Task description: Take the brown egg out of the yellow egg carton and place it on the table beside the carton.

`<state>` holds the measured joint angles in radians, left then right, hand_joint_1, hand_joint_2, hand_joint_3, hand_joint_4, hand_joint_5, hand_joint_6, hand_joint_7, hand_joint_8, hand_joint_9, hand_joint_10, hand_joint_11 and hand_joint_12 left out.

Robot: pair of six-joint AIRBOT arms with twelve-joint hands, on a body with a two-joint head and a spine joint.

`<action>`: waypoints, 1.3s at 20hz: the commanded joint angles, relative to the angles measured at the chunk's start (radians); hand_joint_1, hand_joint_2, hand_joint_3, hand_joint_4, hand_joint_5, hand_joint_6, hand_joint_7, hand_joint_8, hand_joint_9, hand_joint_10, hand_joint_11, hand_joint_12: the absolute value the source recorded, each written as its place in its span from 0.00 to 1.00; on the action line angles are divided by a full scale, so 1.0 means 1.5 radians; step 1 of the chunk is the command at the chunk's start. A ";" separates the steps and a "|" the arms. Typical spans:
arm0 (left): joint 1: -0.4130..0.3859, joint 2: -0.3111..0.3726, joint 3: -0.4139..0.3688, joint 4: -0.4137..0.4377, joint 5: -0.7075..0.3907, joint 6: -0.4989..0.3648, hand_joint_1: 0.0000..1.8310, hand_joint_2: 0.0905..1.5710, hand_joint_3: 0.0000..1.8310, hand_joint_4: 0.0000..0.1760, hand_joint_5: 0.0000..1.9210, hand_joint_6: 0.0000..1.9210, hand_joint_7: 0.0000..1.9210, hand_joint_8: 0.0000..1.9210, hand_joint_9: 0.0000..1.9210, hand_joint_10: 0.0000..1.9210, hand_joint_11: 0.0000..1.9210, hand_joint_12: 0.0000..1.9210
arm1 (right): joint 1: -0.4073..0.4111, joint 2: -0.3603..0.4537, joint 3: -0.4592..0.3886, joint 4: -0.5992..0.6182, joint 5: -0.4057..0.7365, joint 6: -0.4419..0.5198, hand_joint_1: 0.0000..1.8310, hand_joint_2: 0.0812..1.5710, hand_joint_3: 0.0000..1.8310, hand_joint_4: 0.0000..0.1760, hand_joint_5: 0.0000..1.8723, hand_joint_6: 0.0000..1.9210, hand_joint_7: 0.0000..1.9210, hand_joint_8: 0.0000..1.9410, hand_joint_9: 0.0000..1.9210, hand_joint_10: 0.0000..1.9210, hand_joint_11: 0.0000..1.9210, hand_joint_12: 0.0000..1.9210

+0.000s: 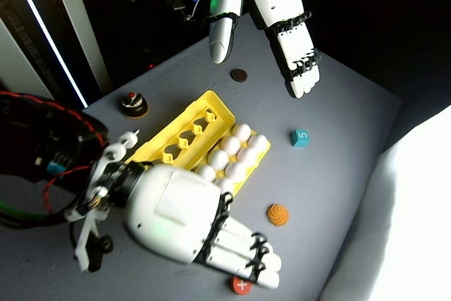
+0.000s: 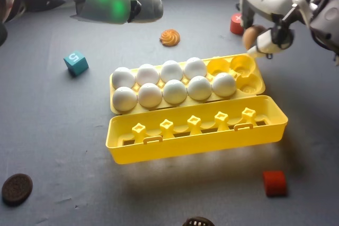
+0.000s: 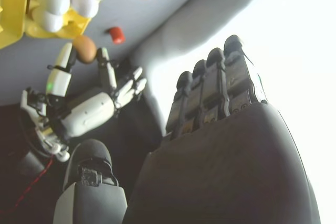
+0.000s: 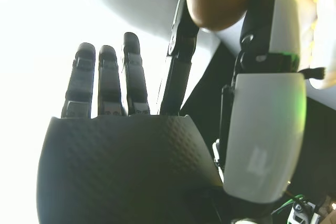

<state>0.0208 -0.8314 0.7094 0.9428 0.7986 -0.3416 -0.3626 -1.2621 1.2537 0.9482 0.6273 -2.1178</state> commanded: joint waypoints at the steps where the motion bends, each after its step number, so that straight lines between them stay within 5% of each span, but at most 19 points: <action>1: -0.009 0.001 0.000 0.044 -0.025 -0.001 0.00 0.66 0.00 0.00 0.01 0.00 0.00 0.00 0.00 0.00 0.00 0.00 | -0.002 0.008 0.003 -0.030 0.058 -0.001 0.61 0.60 0.00 0.96 0.73 0.15 0.13 0.01 0.00 0.00 0.00 0.00; 13: -0.009 0.001 0.000 0.044 -0.025 -0.001 0.00 0.66 0.00 0.00 0.01 0.00 0.00 0.00 0.00 0.00 0.00 0.00 | -0.063 0.037 0.010 -0.049 0.086 -0.008 0.61 0.60 0.00 1.00 0.75 0.11 0.13 0.00 0.00 0.00 0.00 0.00; 14: -0.009 0.001 0.000 0.044 -0.025 -0.001 0.00 0.65 0.00 0.00 0.02 0.00 0.02 0.01 0.00 0.00 0.00 0.00 | -0.071 0.039 0.014 -0.053 0.086 -0.008 0.62 0.59 0.00 0.66 0.75 0.11 0.13 0.00 0.00 0.00 0.00 0.00; 15: -0.009 0.001 0.000 0.044 -0.025 -0.001 0.00 0.65 0.00 0.00 0.02 0.00 0.02 0.01 0.00 0.00 0.00 0.00 | -0.076 0.039 0.018 -0.054 0.086 -0.008 0.62 0.59 0.00 0.66 0.75 0.11 0.13 0.00 0.00 0.00 0.00 0.00; 16: -0.009 0.001 0.000 0.044 -0.025 -0.001 0.00 0.65 0.00 0.00 0.01 0.00 0.01 0.00 0.00 0.00 0.00 0.00 | -0.083 0.039 0.023 -0.054 0.086 -0.008 0.63 0.59 0.00 0.30 0.76 0.10 0.15 0.00 0.00 0.00 0.00 0.00; 17: -0.009 0.000 0.000 0.044 -0.024 -0.001 0.00 0.65 0.00 0.00 0.02 0.00 0.01 0.00 0.00 0.00 0.01 0.00 | -0.087 0.038 0.025 -0.055 0.086 -0.007 0.62 0.60 0.00 0.68 0.76 0.09 0.15 0.00 0.00 0.00 0.00 0.00; 19: -0.009 0.000 0.000 0.044 -0.024 -0.001 0.00 0.65 0.00 0.00 0.01 0.00 0.01 0.00 0.00 0.00 0.00 0.00 | -0.093 0.036 0.028 -0.064 0.086 -0.001 0.61 0.60 0.00 0.87 0.76 0.09 0.15 0.00 0.00 0.00 0.00 0.00; 22: -0.009 0.000 0.000 0.044 -0.023 -0.001 0.00 0.64 0.00 0.00 0.02 0.01 0.02 0.01 0.01 0.00 0.01 0.00 | -0.095 0.027 0.029 -0.078 0.086 0.005 0.61 0.59 0.00 0.99 0.76 0.09 0.15 0.00 0.00 0.00 0.00 0.00; 23: -0.009 0.000 0.000 0.044 -0.023 -0.001 0.00 0.64 0.00 0.00 0.01 0.00 0.01 0.00 0.00 0.00 0.00 0.00 | -0.094 0.023 0.029 -0.078 0.087 0.005 0.62 0.59 0.00 0.75 0.76 0.09 0.16 0.00 0.01 0.00 0.00 0.00; 24: -0.009 0.000 0.000 0.044 -0.023 -0.001 0.00 0.64 0.00 0.00 0.01 0.00 0.01 0.00 0.00 0.00 0.00 0.00 | -0.094 0.019 0.029 -0.080 0.087 0.005 0.62 0.59 0.00 0.75 0.76 0.09 0.16 0.00 0.01 0.00 0.00 0.00; 25: -0.009 0.000 0.000 0.044 -0.023 -0.001 0.00 0.64 0.00 0.00 0.01 0.00 0.02 0.00 0.01 0.00 0.01 0.00 | -0.094 0.014 0.029 -0.082 0.088 0.005 0.61 0.59 0.00 0.96 0.76 0.09 0.15 0.00 0.01 0.00 0.00 0.00; 26: -0.009 0.000 0.000 0.044 -0.023 -0.001 0.00 0.64 0.00 0.00 0.01 0.00 0.02 0.00 0.01 0.00 0.01 0.00 | -0.094 0.011 0.029 -0.083 0.089 0.005 0.61 0.59 0.00 0.96 0.76 0.09 0.15 0.00 0.01 0.00 0.00 0.00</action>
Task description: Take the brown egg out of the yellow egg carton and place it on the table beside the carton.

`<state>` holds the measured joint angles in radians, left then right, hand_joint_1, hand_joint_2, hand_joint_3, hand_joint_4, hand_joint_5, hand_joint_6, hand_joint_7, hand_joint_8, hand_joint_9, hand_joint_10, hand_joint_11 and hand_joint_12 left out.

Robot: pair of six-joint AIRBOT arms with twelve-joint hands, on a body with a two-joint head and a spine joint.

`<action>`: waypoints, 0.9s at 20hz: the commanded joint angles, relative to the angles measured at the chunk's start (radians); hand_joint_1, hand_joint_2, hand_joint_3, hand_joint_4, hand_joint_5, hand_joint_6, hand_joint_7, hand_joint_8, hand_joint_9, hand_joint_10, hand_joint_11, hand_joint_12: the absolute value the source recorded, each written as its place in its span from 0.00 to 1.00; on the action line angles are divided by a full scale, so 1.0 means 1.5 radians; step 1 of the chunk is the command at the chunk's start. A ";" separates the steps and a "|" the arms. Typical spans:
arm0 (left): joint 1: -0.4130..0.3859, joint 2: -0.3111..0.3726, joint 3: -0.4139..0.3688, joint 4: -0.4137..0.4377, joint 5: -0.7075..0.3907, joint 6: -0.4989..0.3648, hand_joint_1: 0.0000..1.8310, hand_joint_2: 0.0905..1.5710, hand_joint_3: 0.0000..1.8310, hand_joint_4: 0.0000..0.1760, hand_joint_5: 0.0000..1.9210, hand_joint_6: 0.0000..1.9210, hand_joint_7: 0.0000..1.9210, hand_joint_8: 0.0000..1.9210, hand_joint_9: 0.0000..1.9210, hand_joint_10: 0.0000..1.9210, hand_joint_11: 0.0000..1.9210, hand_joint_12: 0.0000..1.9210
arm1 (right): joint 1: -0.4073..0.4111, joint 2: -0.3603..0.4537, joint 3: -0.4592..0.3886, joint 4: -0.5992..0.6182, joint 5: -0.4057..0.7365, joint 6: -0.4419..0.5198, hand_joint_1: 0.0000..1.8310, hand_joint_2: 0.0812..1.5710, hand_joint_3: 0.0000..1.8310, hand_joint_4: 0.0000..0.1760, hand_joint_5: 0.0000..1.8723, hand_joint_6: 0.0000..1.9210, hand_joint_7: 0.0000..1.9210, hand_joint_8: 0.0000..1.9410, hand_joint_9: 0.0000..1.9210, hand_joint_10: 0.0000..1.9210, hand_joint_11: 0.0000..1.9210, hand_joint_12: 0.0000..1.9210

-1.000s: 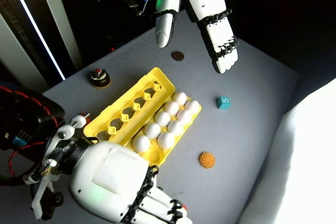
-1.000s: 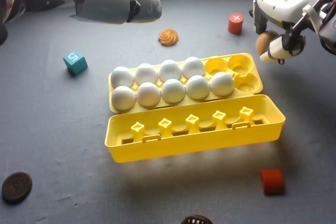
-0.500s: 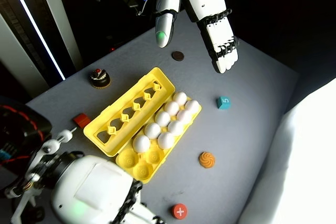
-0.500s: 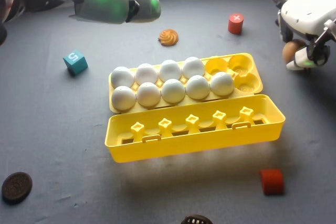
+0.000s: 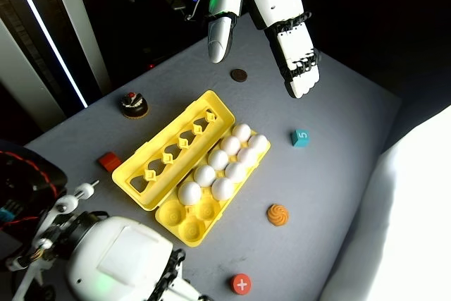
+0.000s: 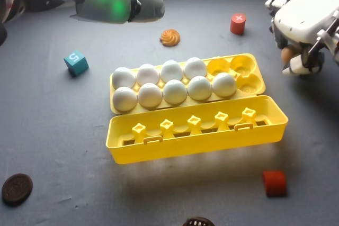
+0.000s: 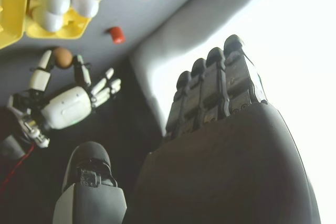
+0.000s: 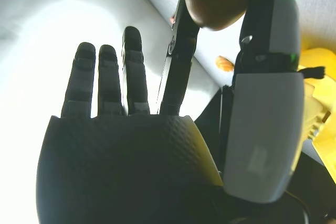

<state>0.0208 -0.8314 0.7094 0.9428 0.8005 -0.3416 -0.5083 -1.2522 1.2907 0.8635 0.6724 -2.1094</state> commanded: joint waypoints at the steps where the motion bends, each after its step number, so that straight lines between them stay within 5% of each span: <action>1: -0.009 0.000 0.000 0.044 -0.025 -0.001 0.00 0.64 0.00 0.00 0.01 0.00 0.02 0.00 0.01 0.00 0.01 0.00 | 0.004 0.000 0.005 -0.028 0.059 -0.001 0.61 0.59 0.00 0.99 0.76 0.09 0.16 0.00 0.00 0.00 0.00 0.00; 6: -0.009 0.000 0.000 0.044 -0.024 -0.001 0.00 0.64 0.00 0.00 0.01 0.00 0.02 0.00 0.01 0.00 0.01 0.00 | 0.008 -0.022 0.019 -0.039 0.061 0.003 0.61 0.59 0.00 1.00 0.76 0.09 0.16 0.00 0.00 0.00 0.00 0.00; 7: -0.009 0.000 0.000 0.044 -0.024 -0.001 0.00 0.64 0.00 0.00 0.01 0.00 0.01 0.00 0.00 0.00 0.00 0.00 | 0.010 -0.025 0.023 -0.040 0.061 0.005 0.62 0.59 0.00 0.84 0.76 0.08 0.16 0.00 0.00 0.00 0.00 0.00; 9: -0.009 0.000 0.000 0.044 -0.024 -0.001 0.00 0.64 0.00 0.00 0.01 0.00 0.01 0.00 0.00 0.00 0.00 0.00 | 0.013 -0.031 0.031 -0.040 0.061 0.011 0.62 0.59 0.00 0.83 0.76 0.08 0.15 0.00 0.00 0.00 0.00 0.00; 10: -0.009 0.000 0.000 0.044 -0.024 -0.001 0.00 0.64 0.00 0.00 0.00 0.00 0.00 0.00 0.00 0.00 0.00 0.00 | 0.013 -0.031 0.032 -0.040 0.061 0.012 0.61 0.59 0.00 0.97 0.76 0.08 0.14 0.00 0.00 0.00 0.00 0.00; 12: -0.009 0.000 0.000 0.044 -0.024 -0.001 0.00 0.64 0.00 0.00 0.01 0.00 0.01 0.00 0.00 0.00 0.00 0.00 | 0.014 -0.034 0.034 -0.042 0.060 0.012 0.61 0.59 0.00 0.99 0.76 0.08 0.14 0.00 0.00 0.00 0.00 0.00; 14: -0.009 0.000 0.000 0.044 -0.024 -0.001 0.00 0.64 0.00 0.00 0.01 0.00 0.01 0.00 0.00 0.00 0.01 0.00 | 0.014 -0.035 0.035 -0.045 0.060 0.014 0.60 0.59 0.00 1.00 0.76 0.08 0.13 0.00 0.00 0.00 0.00 0.00; 15: -0.009 0.000 0.000 0.044 -0.024 -0.001 0.00 0.64 0.00 0.00 0.02 0.00 0.01 0.00 0.00 0.00 0.01 0.00 | 0.013 -0.036 0.035 -0.045 0.060 0.014 0.54 0.53 0.00 0.97 0.64 0.02 0.15 0.00 0.00 0.00 0.00 0.00; 18: -0.009 0.000 0.000 0.044 -0.024 -0.001 0.00 0.65 0.00 0.00 0.01 0.00 0.01 0.00 0.00 0.00 0.01 0.00 | 0.013 -0.041 0.037 -0.050 0.060 0.014 0.51 0.50 0.00 0.93 0.60 0.00 0.15 0.00 0.00 0.00 0.00 0.00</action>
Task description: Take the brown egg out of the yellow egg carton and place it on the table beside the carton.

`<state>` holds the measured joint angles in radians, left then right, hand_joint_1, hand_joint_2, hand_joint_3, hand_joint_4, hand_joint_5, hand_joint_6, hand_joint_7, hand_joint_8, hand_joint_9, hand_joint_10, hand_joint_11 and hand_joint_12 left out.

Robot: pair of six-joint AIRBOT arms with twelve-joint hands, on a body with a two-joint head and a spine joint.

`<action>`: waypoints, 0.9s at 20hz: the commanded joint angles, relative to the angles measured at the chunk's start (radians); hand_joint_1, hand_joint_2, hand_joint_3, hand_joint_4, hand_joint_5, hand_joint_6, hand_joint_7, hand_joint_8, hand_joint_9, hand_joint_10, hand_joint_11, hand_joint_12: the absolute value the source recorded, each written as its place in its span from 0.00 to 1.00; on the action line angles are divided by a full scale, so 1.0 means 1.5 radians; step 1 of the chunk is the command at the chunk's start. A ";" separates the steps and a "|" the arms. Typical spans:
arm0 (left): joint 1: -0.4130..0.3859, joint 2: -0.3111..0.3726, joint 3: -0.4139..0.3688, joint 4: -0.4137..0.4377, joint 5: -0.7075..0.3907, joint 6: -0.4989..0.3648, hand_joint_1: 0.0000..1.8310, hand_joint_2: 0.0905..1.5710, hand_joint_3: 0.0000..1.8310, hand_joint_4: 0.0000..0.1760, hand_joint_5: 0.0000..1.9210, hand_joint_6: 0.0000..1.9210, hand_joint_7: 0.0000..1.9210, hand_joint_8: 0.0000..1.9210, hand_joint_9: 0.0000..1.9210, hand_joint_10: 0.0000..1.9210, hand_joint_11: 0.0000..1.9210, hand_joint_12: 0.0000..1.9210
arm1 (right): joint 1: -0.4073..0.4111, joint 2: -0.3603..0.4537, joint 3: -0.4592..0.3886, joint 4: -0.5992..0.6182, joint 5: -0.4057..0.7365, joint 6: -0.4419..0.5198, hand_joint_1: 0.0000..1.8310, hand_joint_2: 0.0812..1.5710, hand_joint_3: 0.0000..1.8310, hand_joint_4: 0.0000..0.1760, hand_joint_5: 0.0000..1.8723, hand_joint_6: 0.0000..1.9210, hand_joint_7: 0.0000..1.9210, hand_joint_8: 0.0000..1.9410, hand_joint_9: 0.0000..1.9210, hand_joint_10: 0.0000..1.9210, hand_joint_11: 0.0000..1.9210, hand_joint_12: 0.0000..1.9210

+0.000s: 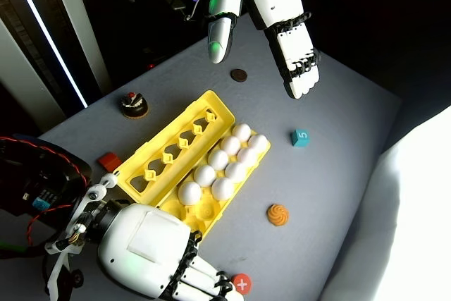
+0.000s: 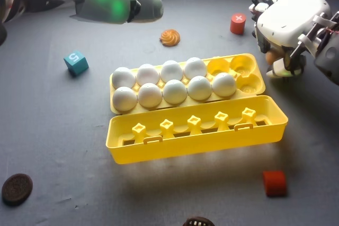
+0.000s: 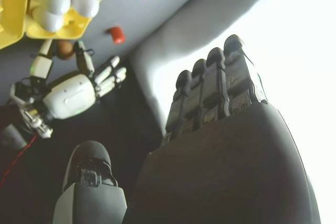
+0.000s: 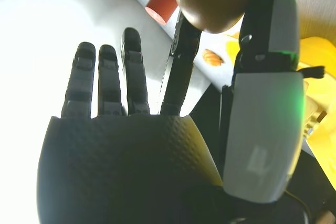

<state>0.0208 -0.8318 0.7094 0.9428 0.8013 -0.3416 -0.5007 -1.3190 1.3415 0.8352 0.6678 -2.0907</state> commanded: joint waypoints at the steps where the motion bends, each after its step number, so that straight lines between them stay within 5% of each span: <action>1: -0.009 0.001 0.000 0.044 -0.025 -0.001 0.00 0.64 0.00 0.00 0.01 0.00 0.00 0.00 0.00 0.00 0.00 0.00 | 0.008 0.002 0.003 -0.032 0.063 0.002 0.50 0.48 0.00 0.89 0.58 0.00 0.14 0.00 0.00 0.00 0.00 0.00; 4: -0.009 0.001 0.000 0.044 -0.025 -0.001 0.00 0.64 0.00 0.00 0.00 0.00 0.00 0.00 0.00 0.00 0.00 0.00 | 0.009 -0.002 0.004 -0.038 0.063 0.002 0.48 0.46 0.00 0.92 0.57 0.00 0.12 0.00 0.00 0.00 0.00 0.00; 5: -0.009 0.001 0.000 0.044 -0.025 -0.001 0.00 0.64 0.00 0.00 0.01 0.00 0.00 0.00 0.00 0.00 0.00 0.00 | 0.008 -0.002 0.004 -0.042 0.063 0.002 0.49 0.45 0.00 0.73 0.56 0.00 0.12 0.00 0.00 0.00 0.00 0.00; 8: -0.009 0.001 -0.001 0.044 -0.025 -0.001 0.00 0.64 0.00 0.00 0.00 0.00 0.00 0.00 0.00 0.00 0.00 0.00 | 0.009 -0.002 0.004 -0.044 0.063 0.002 0.49 0.45 0.00 0.69 0.56 0.00 0.12 0.00 0.00 0.00 0.00 0.00; 9: -0.009 0.001 -0.001 0.044 -0.025 -0.001 0.00 0.64 0.00 0.00 0.00 0.00 0.00 0.00 0.00 0.00 0.00 0.00 | 0.009 -0.002 0.004 -0.044 0.064 0.002 0.50 0.45 0.00 0.59 0.55 0.00 0.14 0.01 0.00 0.00 0.00 0.00; 12: -0.009 0.001 -0.001 0.044 -0.025 -0.001 0.00 0.64 0.00 0.00 0.01 0.00 0.00 0.00 0.00 0.00 0.00 0.00 | 0.010 -0.002 0.004 -0.044 0.066 0.002 0.49 0.45 0.00 0.66 0.55 0.00 0.14 0.01 0.00 0.00 0.00 0.00; 14: -0.009 0.001 -0.001 0.044 -0.024 -0.001 0.00 0.65 0.00 0.00 0.00 0.00 0.00 0.00 0.00 0.00 0.00 0.00 | 0.015 -0.001 0.004 -0.044 0.066 0.002 0.49 0.44 0.00 0.80 0.56 0.00 0.15 0.00 0.00 0.00 0.00 0.00; 16: -0.009 0.001 -0.001 0.044 -0.023 -0.001 0.00 0.65 0.00 0.00 0.01 0.00 0.00 0.00 0.00 0.00 0.00 0.00 | 0.027 0.004 0.002 -0.043 0.062 0.002 0.49 0.44 0.00 0.74 0.56 0.00 0.14 0.00 0.00 0.00 0.00 0.00; 18: -0.009 0.001 -0.001 0.044 -0.022 -0.001 0.00 0.65 0.00 0.00 0.01 0.01 0.00 0.00 0.00 0.00 0.01 0.00 | 0.037 0.016 -0.009 -0.043 0.058 0.001 0.48 0.43 0.00 0.81 0.56 0.00 0.14 0.01 0.00 0.00 0.00 0.00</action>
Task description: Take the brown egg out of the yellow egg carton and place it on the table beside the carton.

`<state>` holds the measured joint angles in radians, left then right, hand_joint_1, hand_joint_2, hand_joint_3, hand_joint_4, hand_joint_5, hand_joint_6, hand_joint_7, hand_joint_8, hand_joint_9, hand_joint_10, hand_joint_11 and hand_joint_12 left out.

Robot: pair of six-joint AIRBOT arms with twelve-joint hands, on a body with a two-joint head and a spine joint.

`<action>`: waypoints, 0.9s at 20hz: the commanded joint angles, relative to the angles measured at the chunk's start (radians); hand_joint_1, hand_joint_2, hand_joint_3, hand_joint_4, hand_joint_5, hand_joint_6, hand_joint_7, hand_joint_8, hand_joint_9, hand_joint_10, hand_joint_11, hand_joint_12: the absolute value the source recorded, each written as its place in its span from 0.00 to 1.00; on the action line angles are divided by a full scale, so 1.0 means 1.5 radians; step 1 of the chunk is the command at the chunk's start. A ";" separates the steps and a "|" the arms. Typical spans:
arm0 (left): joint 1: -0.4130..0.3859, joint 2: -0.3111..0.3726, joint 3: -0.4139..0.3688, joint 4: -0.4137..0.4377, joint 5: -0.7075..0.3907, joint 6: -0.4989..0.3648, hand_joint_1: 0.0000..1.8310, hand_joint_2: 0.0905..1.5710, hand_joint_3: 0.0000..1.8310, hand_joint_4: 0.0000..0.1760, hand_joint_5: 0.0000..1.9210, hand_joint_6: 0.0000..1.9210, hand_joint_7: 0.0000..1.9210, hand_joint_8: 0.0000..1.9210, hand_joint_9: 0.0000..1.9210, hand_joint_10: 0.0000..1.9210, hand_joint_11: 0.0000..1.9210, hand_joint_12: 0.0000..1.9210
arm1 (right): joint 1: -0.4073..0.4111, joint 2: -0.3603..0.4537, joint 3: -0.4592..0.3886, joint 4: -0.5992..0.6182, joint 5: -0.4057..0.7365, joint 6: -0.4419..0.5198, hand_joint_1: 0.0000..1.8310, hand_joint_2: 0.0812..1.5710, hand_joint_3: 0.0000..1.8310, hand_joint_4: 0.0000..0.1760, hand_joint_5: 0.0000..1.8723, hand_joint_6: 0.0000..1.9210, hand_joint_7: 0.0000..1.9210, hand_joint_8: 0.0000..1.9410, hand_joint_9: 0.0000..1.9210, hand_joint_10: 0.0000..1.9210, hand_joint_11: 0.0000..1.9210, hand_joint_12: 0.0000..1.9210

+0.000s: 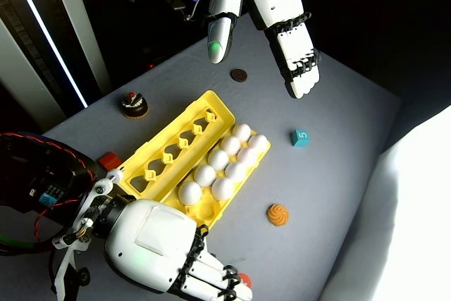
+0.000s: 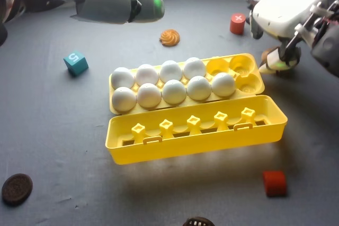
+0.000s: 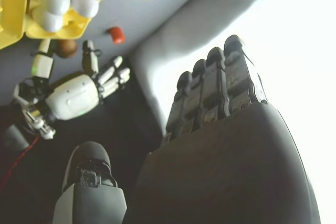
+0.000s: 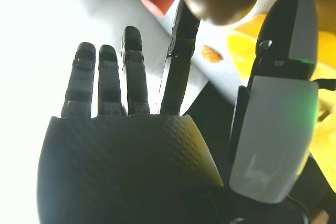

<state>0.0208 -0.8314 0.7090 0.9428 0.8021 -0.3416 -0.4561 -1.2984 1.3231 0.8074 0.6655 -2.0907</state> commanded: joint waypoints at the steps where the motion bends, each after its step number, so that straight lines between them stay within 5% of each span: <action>1: -0.009 0.001 0.000 0.044 -0.023 -0.001 0.00 0.65 0.00 0.00 0.01 0.00 0.00 0.00 0.00 0.00 0.00 0.00 | 0.013 0.014 -0.010 -0.025 0.058 -0.002 0.48 0.43 0.00 0.70 0.56 0.00 0.15 0.00 0.00 0.00 0.00 0.00; 10: -0.009 0.000 0.000 0.044 -0.022 -0.003 0.00 0.65 0.00 0.00 0.01 0.00 0.00 0.00 0.00 0.00 0.00 0.00 | 0.059 0.177 -0.198 0.034 0.082 -0.051 0.42 0.44 0.00 0.74 0.55 0.00 0.17 0.01 0.00 0.00 0.00 0.00; 11: -0.009 0.000 0.000 0.044 -0.021 -0.004 0.00 0.65 0.00 0.00 0.01 0.00 0.00 0.00 0.00 0.00 0.00 0.00 | 0.066 0.200 -0.220 0.035 0.087 -0.052 0.42 0.48 0.00 0.25 0.57 0.00 0.20 0.01 0.03 0.00 0.00 0.00; 12: -0.009 0.000 0.000 0.044 -0.021 -0.005 0.00 0.65 0.00 0.00 0.01 0.00 0.00 0.00 0.00 0.00 0.00 0.00 | 0.078 0.222 -0.240 0.043 0.090 -0.052 0.39 0.50 0.00 0.05 0.61 0.01 0.28 0.01 0.16 0.02 0.05 0.03; 13: -0.009 0.000 0.000 0.044 -0.021 -0.005 0.00 0.65 0.00 0.00 0.02 0.00 0.01 0.00 0.00 0.00 0.01 0.00 | 0.087 0.234 -0.252 0.050 0.089 -0.052 0.27 0.54 0.00 0.00 0.48 0.66 0.36 0.60 0.29 0.62 0.21 0.63; 14: -0.009 0.000 0.000 0.044 -0.021 -0.005 0.00 0.65 0.00 0.00 0.02 0.00 0.01 0.00 0.00 0.00 0.00 0.00 | 0.099 0.252 -0.271 0.052 0.084 -0.056 0.22 0.58 0.01 0.00 0.50 0.93 0.49 0.92 0.48 0.92 0.54 0.93; 16: -0.009 0.000 0.000 0.044 -0.021 -0.005 0.00 0.65 0.00 0.00 0.02 0.00 0.01 0.00 0.00 0.00 0.00 0.00 | 0.113 0.276 -0.300 0.052 0.081 -0.069 0.22 0.75 0.01 0.00 0.65 1.00 0.67 1.00 0.69 1.00 0.81 1.00; 18: -0.009 0.000 0.000 0.044 -0.021 -0.005 0.00 0.65 0.00 0.00 0.02 0.00 0.02 0.01 0.01 0.00 0.01 0.01 | 0.120 0.301 -0.333 0.056 0.061 -0.095 0.43 0.84 0.01 0.00 0.66 1.00 0.71 1.00 0.75 1.00 0.87 1.00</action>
<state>0.0208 -0.8318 0.7090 0.9428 0.8139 -0.3458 -0.2901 -0.8463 0.8097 0.9409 0.6872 -2.2406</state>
